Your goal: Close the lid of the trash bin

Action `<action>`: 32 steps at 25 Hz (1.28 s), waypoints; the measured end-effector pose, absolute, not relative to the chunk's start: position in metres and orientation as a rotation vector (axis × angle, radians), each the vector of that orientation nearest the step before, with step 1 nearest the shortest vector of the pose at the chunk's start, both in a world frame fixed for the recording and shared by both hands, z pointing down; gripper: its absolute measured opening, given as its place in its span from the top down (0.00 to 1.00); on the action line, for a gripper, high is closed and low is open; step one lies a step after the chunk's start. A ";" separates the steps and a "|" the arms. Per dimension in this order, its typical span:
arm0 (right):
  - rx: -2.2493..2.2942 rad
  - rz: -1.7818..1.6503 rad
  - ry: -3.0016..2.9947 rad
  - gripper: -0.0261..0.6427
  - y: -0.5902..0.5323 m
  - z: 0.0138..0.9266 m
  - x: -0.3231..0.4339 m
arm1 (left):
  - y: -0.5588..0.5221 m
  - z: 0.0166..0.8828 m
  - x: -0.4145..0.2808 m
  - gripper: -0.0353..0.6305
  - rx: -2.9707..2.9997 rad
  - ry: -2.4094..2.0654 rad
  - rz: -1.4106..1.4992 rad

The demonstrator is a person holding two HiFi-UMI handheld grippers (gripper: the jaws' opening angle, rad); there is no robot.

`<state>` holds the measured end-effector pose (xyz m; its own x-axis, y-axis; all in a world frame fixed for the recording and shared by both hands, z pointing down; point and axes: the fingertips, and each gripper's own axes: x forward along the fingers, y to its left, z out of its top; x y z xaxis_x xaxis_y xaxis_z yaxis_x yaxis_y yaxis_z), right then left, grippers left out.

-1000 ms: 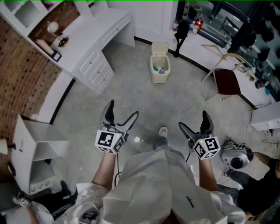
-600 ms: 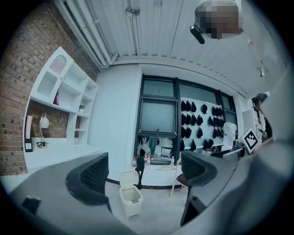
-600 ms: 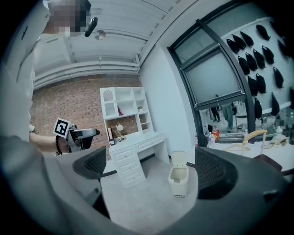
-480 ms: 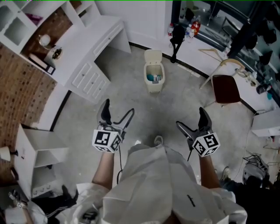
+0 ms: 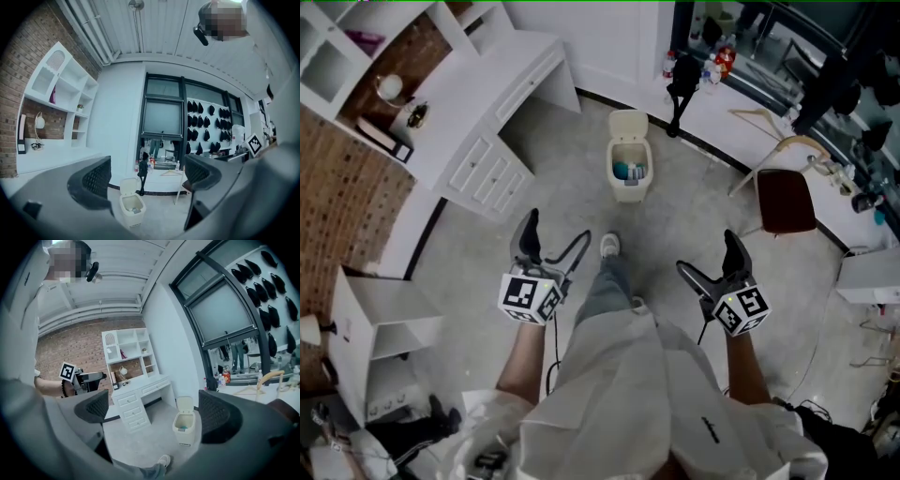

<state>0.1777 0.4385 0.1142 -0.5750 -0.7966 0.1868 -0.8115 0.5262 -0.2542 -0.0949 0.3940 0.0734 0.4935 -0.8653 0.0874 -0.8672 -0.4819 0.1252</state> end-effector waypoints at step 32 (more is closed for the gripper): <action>1.354 0.486 -2.578 0.08 0.057 0.153 0.112 | -0.001 0.171 -0.122 0.24 2.595 -1.269 0.164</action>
<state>0.1123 0.0568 0.1534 -0.5652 -0.7629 0.3140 -0.8248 0.5294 -0.1985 -0.1220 -0.0009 0.1711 0.6150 -0.7607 0.2076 -0.7885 -0.5907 0.1712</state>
